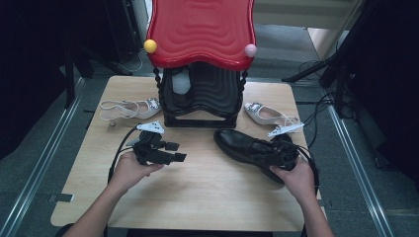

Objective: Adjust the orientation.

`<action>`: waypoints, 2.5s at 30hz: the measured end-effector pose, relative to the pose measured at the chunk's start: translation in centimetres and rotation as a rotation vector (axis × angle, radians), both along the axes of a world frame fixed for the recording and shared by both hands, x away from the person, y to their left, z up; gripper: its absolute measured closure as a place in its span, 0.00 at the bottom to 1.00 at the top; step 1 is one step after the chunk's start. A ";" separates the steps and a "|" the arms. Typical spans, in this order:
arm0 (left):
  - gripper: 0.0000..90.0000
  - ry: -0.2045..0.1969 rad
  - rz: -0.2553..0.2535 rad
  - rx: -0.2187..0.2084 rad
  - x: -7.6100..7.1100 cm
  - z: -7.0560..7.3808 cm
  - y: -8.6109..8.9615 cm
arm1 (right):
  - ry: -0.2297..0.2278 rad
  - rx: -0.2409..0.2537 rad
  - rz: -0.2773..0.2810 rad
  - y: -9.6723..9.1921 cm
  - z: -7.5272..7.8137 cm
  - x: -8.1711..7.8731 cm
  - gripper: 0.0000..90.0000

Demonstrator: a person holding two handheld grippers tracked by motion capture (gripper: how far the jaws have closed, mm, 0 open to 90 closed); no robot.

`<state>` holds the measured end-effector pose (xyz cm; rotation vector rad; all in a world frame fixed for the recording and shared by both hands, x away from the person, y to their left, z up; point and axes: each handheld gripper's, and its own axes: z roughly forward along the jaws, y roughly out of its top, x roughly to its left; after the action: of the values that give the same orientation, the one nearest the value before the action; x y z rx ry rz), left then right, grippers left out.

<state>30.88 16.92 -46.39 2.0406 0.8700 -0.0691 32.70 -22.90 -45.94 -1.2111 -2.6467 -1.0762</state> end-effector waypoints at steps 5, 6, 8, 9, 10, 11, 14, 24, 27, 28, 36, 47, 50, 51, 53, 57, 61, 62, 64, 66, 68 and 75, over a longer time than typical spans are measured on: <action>0.43 0.008 -0.005 0.001 0.0 -0.2 -0.1 | 0.011 0.009 0.027 2.0 0.2 0.0 0.89; 0.42 0.001 -0.004 0.003 0.0 -0.3 -0.1 | 0.009 0.009 0.033 2.4 0.2 0.0 0.88; 0.42 -0.002 -0.008 0.002 0.0 -0.4 -0.1 | 0.008 0.007 0.046 3.3 0.2 0.1 0.88; 0.42 -0.001 -0.008 0.001 0.0 -0.4 -0.1 | 0.007 0.005 0.053 3.8 0.2 0.1 0.88; 0.42 -0.002 -0.007 0.002 0.0 -0.4 -0.1 | 0.007 0.005 0.061 4.3 0.2 0.2 0.88; 0.43 -0.006 -0.007 -0.002 -0.1 -0.4 -0.1 | 0.008 0.004 0.065 4.6 0.1 0.2 0.88; 0.42 -0.004 -0.006 -0.009 -0.1 -0.4 -0.2 | 0.016 0.001 0.081 5.8 -0.1 0.4 0.88; 0.43 0.006 0.012 -0.021 -0.1 -0.5 0.0 | 0.034 -0.014 0.109 9.3 -0.2 0.9 0.88; 0.47 -0.002 0.024 -0.011 -0.1 -0.5 0.0 | 0.039 -0.018 0.114 10.2 -0.4 1.0 0.88; 0.49 -0.001 0.020 -0.012 -0.1 -0.5 0.1 | 0.042 -0.019 0.113 10.5 -0.5 1.0 0.88; 0.59 -0.012 0.020 -0.028 -0.1 -0.6 0.0 | 0.044 0.005 0.096 12.7 -1.1 1.0 0.88; 0.75 0.019 0.047 -0.040 0.1 -0.5 0.4 | 0.034 0.019 0.086 13.5 -1.4 0.8 0.79; 0.86 0.004 0.042 -0.041 0.0 -0.4 0.4 | 0.065 0.042 0.100 12.9 -1.2 0.9 0.74; 0.90 0.005 0.037 -0.043 0.0 -0.4 0.4 | 0.057 0.040 0.104 12.8 -1.1 0.8 0.74; 0.95 -0.002 0.032 -0.041 -0.1 -0.4 0.4 | 0.050 0.028 0.115 12.5 -0.9 0.5 0.73; 0.99 -0.017 0.020 -0.018 -0.1 -0.5 0.3 | 0.027 0.037 0.112 11.2 0.0 0.1 0.72; 1.00 -0.032 0.020 -0.012 -0.2 -0.5 0.0 | 0.004 0.071 0.112 9.3 1.1 -0.1 0.78; 1.00 -0.031 0.019 -0.013 -0.2 -0.6 0.0 | -0.008 0.068 0.122 8.8 1.2 -0.2 0.82; 1.00 -0.032 0.021 -0.019 -0.2 -0.7 -0.2 | -0.036 0.087 0.127 7.8 1.5 -0.4 0.88; 1.00 -0.028 0.019 -0.020 -0.2 -0.9 -0.3 | -0.042 0.095 0.109 6.8 1.8 -0.3 0.94; 1.00 -0.036 0.023 -0.022 -0.2 -1.0 -0.3 | -0.054 0.091 0.086 5.8 1.9 -0.2 0.99; 1.00 -0.026 0.033 -0.023 0.0 -1.4 -0.6 | -0.089 0.070 0.001 3.4 1.1 1.6 1.00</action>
<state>30.91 16.28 -47.83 2.0010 0.8825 -0.0336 34.32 -19.49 -44.88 -1.1760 -2.6489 -1.2395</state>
